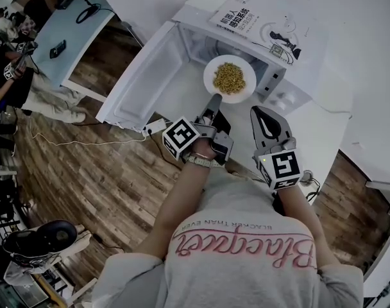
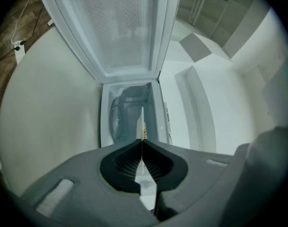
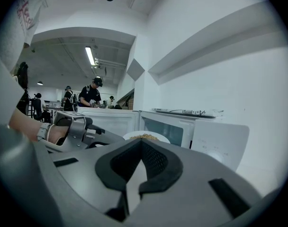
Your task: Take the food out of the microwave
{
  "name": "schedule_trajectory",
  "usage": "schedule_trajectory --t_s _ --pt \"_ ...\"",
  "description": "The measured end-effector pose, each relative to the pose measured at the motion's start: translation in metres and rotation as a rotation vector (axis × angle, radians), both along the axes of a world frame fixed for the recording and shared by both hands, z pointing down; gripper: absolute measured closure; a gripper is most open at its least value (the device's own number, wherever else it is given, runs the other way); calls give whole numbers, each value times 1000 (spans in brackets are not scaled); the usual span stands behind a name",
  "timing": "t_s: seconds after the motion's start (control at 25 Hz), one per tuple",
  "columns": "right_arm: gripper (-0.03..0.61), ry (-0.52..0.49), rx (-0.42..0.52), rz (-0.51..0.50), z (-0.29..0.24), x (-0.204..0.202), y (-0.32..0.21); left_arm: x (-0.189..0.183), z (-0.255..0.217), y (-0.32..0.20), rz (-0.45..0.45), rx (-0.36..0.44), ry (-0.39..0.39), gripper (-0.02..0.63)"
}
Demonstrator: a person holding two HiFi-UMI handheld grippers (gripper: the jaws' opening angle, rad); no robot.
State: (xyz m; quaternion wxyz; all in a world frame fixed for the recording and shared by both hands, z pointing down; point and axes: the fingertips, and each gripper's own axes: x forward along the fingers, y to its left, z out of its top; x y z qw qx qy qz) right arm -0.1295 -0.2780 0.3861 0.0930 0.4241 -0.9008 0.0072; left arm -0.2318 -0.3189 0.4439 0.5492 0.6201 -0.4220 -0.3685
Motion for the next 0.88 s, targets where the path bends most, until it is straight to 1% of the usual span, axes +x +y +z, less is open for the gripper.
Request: schedule_trajectory --t_s 0.12,0.32,0.56,0.72,0.88 --pt "569 2 5 0 -4 1 2 3 -6 7 -13 7 10 603" --pt "569 -8 1 13 -7 2 -1 7 -11 16 -7 10 4 603" --pt "569 -21 6 7 -9 -7 -1 -1 -19 22 -17 23 -15 603" --pt "569 -11 29 2 -13 -12 1 -6 -23 27 -32 36 -5 603" --pt "569 -11 23 7 -11 -11 8 -3 -24 33 -28 40 1 603"
